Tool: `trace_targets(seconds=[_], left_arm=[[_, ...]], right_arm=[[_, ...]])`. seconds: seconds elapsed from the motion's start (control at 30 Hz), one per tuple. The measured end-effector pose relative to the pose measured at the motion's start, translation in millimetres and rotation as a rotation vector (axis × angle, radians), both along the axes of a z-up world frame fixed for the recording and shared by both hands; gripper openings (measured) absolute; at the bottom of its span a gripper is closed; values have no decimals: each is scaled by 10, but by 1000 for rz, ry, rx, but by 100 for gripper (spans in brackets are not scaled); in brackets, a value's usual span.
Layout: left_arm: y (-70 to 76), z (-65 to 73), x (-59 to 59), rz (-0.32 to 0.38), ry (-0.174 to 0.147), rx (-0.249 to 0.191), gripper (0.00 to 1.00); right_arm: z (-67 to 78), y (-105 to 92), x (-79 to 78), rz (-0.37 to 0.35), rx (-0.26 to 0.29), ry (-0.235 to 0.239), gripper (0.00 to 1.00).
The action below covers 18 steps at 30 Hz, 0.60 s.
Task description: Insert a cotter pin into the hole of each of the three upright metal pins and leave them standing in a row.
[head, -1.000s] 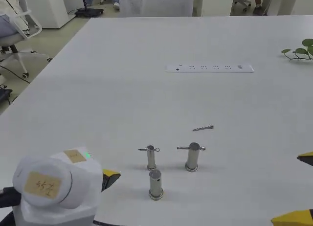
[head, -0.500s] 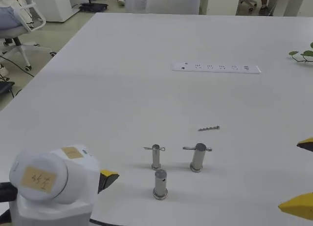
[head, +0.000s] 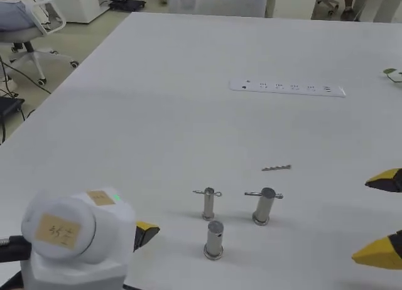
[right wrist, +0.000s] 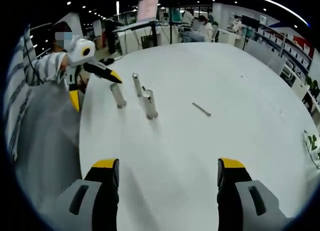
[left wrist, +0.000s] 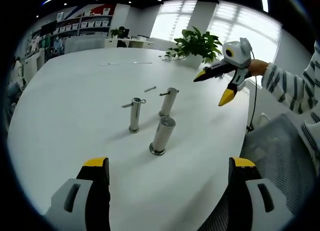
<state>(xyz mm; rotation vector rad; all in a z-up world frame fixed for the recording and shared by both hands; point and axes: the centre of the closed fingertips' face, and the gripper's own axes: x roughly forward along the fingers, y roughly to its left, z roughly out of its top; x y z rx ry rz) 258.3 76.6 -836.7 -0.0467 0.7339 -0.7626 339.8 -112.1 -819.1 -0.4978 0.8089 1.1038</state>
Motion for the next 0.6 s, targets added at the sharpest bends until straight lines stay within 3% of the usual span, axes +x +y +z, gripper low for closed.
trace_targets(seconds=[0.6], left_arm=[[-23,7,-5,-22,23,-30,99]], right_arm=[[-211,130,286,121,-96,38,79]])
